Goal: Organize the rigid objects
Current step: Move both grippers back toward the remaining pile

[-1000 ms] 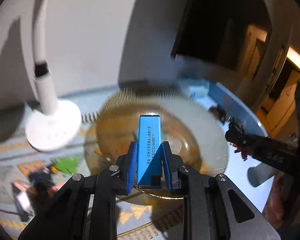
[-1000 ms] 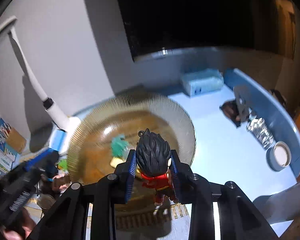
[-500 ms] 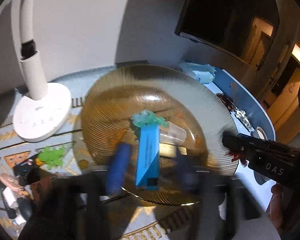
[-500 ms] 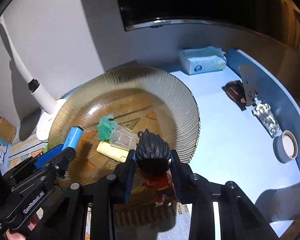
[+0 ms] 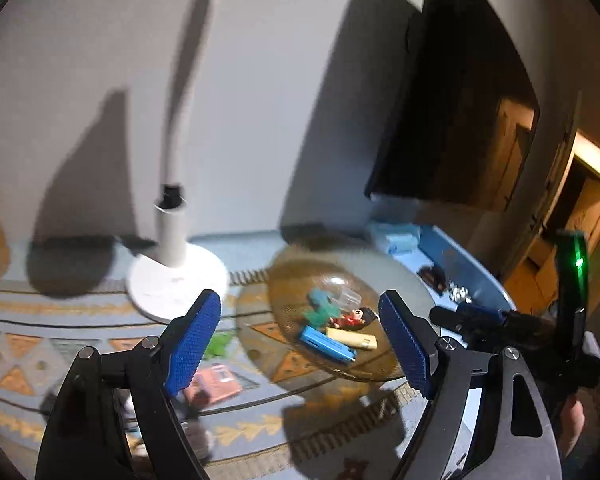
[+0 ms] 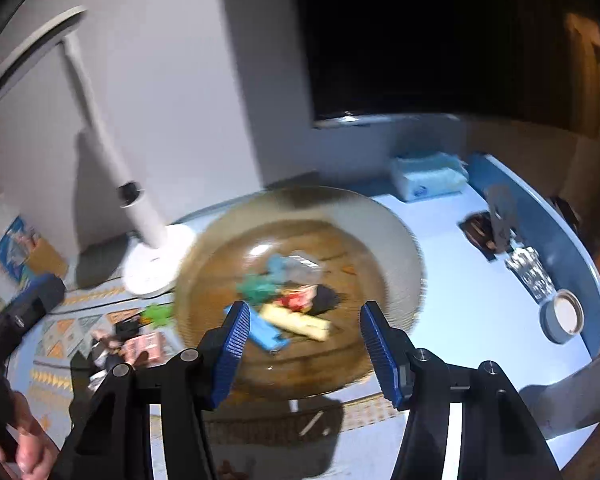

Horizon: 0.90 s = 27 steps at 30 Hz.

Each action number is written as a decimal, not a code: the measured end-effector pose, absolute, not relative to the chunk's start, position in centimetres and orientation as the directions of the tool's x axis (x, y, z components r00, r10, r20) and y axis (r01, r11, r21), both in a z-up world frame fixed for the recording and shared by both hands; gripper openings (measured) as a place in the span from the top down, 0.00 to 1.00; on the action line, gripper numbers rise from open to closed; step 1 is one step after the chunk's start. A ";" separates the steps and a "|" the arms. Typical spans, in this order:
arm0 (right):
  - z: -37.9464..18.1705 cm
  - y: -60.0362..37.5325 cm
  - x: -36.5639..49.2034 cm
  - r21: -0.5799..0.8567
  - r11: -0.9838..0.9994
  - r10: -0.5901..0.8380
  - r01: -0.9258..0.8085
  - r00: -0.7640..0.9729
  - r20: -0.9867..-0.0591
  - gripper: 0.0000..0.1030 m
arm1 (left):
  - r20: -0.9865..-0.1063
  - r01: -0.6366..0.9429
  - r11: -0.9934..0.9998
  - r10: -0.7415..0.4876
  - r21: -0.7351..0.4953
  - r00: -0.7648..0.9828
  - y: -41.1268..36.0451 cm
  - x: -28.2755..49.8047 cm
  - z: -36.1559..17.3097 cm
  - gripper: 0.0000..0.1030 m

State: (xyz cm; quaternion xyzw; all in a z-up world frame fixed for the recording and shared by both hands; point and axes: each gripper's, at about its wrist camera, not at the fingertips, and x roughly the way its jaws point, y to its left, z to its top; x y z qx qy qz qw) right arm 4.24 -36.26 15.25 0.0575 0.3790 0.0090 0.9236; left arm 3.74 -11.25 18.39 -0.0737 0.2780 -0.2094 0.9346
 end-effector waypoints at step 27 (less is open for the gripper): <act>4.2 -18.4 2.9 0.182 0.904 0.361 -0.387 0.460 -0.811 0.44 | -0.723 -0.008 0.985 -0.119 -0.170 0.680 5.6 -1.3 3.2 0.16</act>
